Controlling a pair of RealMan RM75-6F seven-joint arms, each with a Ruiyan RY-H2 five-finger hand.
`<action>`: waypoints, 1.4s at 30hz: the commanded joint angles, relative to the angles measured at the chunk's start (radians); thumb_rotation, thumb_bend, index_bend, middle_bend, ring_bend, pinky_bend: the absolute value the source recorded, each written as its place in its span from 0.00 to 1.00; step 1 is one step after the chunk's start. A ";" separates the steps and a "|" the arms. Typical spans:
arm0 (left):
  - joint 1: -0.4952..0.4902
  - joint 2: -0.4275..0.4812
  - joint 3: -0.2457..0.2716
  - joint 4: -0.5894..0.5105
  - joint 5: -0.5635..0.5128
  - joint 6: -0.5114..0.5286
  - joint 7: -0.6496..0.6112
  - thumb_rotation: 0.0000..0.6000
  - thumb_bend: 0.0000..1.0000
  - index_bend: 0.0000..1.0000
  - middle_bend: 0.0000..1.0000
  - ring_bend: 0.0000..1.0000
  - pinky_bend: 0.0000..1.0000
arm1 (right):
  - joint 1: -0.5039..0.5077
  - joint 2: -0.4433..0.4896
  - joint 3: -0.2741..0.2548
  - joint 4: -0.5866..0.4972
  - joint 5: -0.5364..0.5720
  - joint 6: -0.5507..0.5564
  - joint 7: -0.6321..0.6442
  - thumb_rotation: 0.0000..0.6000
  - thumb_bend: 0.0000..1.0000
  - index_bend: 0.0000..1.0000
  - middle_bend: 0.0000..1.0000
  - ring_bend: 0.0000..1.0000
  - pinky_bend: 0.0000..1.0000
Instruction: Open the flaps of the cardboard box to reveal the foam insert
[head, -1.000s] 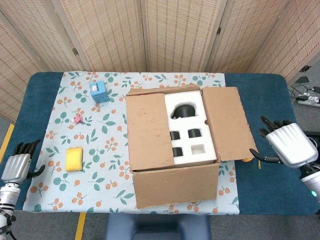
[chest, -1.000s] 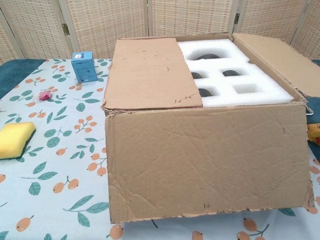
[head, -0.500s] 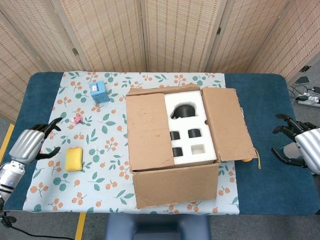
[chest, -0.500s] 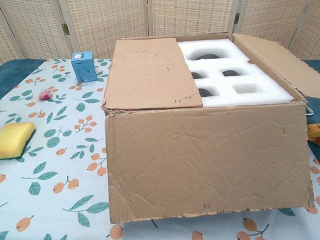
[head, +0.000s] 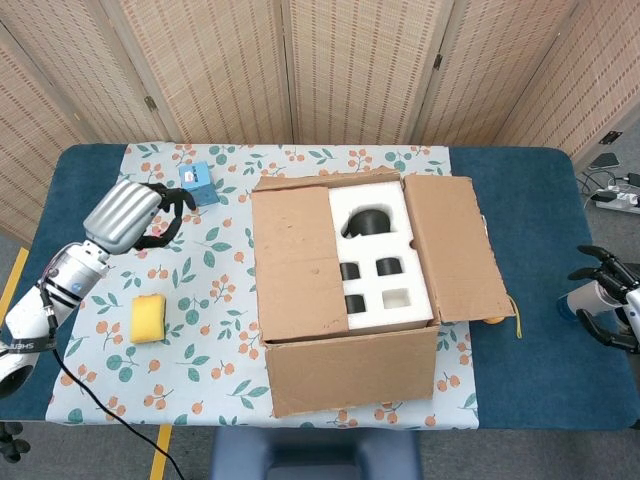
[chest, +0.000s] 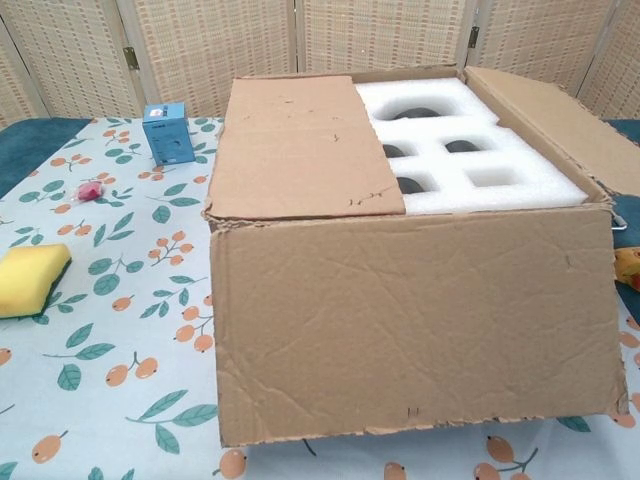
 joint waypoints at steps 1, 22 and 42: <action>-0.039 -0.043 0.000 0.019 -0.029 -0.037 0.028 1.00 0.62 0.53 0.55 0.45 0.51 | -0.048 -0.014 0.011 0.027 -0.019 0.092 0.038 0.00 0.41 0.35 0.20 0.37 0.45; -0.238 -0.226 0.030 0.122 -0.099 -0.194 0.193 1.00 0.95 0.26 0.83 0.71 0.75 | -0.128 -0.098 0.015 0.190 -0.005 0.148 0.234 0.00 0.41 0.35 0.20 0.37 0.45; -0.432 -0.332 0.041 0.138 -0.109 -0.278 0.467 1.00 1.00 0.37 0.93 0.81 0.83 | -0.175 -0.128 0.049 0.249 0.041 0.181 0.384 0.00 0.41 0.31 0.20 0.37 0.45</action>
